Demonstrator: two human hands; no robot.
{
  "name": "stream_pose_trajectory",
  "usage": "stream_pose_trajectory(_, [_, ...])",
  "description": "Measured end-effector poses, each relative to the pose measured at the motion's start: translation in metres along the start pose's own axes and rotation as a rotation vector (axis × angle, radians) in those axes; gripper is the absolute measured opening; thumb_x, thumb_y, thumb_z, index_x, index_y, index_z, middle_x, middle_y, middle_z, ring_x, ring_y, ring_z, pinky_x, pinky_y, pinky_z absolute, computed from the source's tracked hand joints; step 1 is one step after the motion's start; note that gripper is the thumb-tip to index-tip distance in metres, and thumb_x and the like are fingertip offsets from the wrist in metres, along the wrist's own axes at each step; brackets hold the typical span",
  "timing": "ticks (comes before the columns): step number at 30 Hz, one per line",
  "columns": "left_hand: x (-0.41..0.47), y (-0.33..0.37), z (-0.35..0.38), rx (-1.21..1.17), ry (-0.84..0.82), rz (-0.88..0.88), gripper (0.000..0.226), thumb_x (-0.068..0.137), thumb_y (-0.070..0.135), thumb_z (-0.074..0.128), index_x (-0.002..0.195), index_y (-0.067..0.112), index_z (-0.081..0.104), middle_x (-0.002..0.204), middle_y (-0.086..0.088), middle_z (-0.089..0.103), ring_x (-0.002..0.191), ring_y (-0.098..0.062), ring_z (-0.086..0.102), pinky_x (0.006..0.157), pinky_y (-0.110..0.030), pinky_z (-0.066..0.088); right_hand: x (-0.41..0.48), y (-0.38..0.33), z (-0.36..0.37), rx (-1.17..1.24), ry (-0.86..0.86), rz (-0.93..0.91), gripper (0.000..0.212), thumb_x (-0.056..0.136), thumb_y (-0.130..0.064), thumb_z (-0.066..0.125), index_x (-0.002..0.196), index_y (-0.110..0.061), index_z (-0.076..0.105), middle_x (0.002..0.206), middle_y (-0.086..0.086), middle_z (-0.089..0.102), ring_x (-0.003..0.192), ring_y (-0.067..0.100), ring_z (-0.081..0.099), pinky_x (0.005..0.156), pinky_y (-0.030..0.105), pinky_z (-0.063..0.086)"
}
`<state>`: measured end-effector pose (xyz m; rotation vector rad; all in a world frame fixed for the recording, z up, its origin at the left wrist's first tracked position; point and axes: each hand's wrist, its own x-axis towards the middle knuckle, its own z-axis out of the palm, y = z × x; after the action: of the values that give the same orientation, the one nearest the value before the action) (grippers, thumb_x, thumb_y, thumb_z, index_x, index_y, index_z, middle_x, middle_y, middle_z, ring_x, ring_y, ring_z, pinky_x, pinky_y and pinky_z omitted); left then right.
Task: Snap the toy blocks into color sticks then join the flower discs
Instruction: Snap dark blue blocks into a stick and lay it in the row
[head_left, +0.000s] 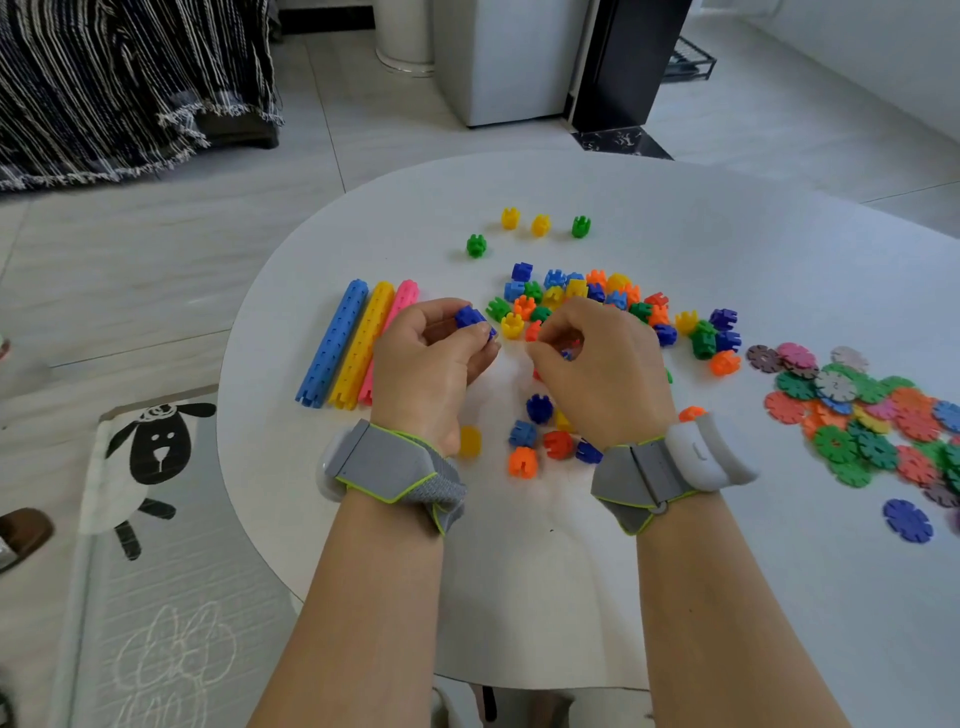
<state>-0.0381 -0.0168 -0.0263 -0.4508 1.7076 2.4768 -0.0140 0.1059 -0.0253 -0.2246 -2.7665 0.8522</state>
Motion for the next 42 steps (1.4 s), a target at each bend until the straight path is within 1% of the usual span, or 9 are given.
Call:
stream_pose_trajectory(3, [0.0,0.001,0.0,0.0,-0.009,0.002,0.019,0.084,-0.01,0.058,0.087,0.008,0.06,0.083,-0.008,0.061,0.083,-0.025,0.063,0.073,-0.027,0.058,-0.003,0.003,-0.017,-0.046,-0.077,0.016,0.008,0.086,-0.028,0.062,0.079,-0.026,0.064,0.084,-0.007,0.064,0.085,0.014,0.055,0.074,0.029,0.043])
stream_pose_trajectory(5, [0.001,0.002,-0.001,-0.008,-0.019,0.002,0.019,0.084,-0.01,0.057,0.086,0.009,0.059,0.084,-0.008,0.06,0.085,-0.026,0.062,0.073,-0.026,0.058,-0.007,0.004,-0.027,-0.079,-0.216,0.036,0.01,0.087,-0.029,0.062,0.085,-0.023,0.07,0.081,-0.009,0.062,0.08,0.011,0.056,0.065,0.024,0.041])
stream_pose_trajectory(9, [-0.002,0.0,0.003,0.005,-0.037,-0.004,0.018,0.085,-0.009,0.058,0.085,0.009,0.059,0.084,-0.009,0.06,0.084,-0.026,0.062,0.071,-0.024,0.058,-0.013,0.004,-0.024,-0.169,-0.379,0.023,0.021,0.084,-0.036,0.065,0.101,-0.026,0.07,0.083,-0.009,0.054,0.085,0.014,0.054,0.074,0.03,0.046])
stream_pose_trajectory(14, [-0.006,-0.001,0.005,0.033,-0.034,-0.005,0.017,0.085,-0.008,0.058,0.086,0.009,0.059,0.083,-0.008,0.061,0.082,-0.024,0.063,0.071,-0.024,0.058,-0.012,-0.001,-0.011,-0.227,-0.327,0.007,0.035,0.082,-0.046,0.063,0.113,-0.03,0.063,0.101,-0.002,0.055,0.1,0.021,0.051,0.087,0.039,0.045])
stream_pose_trajectory(17, [-0.005,-0.001,0.005,0.041,-0.031,-0.005,0.017,0.085,-0.008,0.058,0.086,0.009,0.06,0.084,-0.008,0.061,0.082,-0.024,0.063,0.072,-0.025,0.058,-0.011,-0.003,-0.006,-0.252,-0.32,-0.013,0.03,0.086,-0.041,0.06,0.114,-0.03,0.064,0.108,-0.001,0.057,0.104,0.022,0.052,0.09,0.039,0.045])
stream_pose_trajectory(23, [-0.006,0.0,0.005,0.029,-0.03,-0.017,0.013,0.086,-0.005,0.058,0.084,0.007,0.06,0.08,-0.01,0.062,0.071,-0.02,0.065,0.067,-0.025,0.058,-0.01,-0.002,-0.013,0.104,-0.086,0.04,0.018,0.085,-0.024,0.067,0.102,-0.022,0.067,0.08,-0.016,0.058,0.07,-0.004,0.052,0.066,0.007,0.042])
stream_pose_trajectory(26, [-0.005,-0.001,0.007,0.048,-0.02,-0.02,0.01,0.087,-0.001,0.058,0.085,0.008,0.061,0.085,-0.013,0.063,0.07,-0.018,0.064,0.062,-0.023,0.056,-0.013,-0.007,-0.011,0.225,-0.056,0.053,0.019,0.082,-0.021,0.071,0.1,-0.019,0.069,0.083,-0.013,0.063,0.075,0.0,0.058,0.078,0.02,0.051])
stream_pose_trajectory(31, [-0.007,-0.003,0.007,0.069,-0.025,-0.028,0.005,0.089,0.004,0.058,0.087,0.008,0.061,0.087,-0.015,0.065,0.067,-0.016,0.065,0.062,-0.024,0.057,-0.017,-0.011,-0.006,0.293,0.017,0.051,0.013,0.08,-0.022,0.073,0.091,-0.017,0.068,0.082,-0.008,0.068,0.077,0.008,0.064,0.078,0.032,0.055])
stream_pose_trajectory(42, [-0.008,0.001,0.007,0.051,-0.028,-0.031,0.004,0.087,0.002,0.06,0.089,0.004,0.059,0.088,-0.016,0.063,0.068,-0.018,0.066,0.061,-0.024,0.057,-0.016,-0.009,-0.006,0.275,0.035,0.052,0.013,0.081,-0.026,0.074,0.089,-0.017,0.069,0.078,-0.013,0.064,0.075,0.002,0.063,0.074,0.019,0.053])
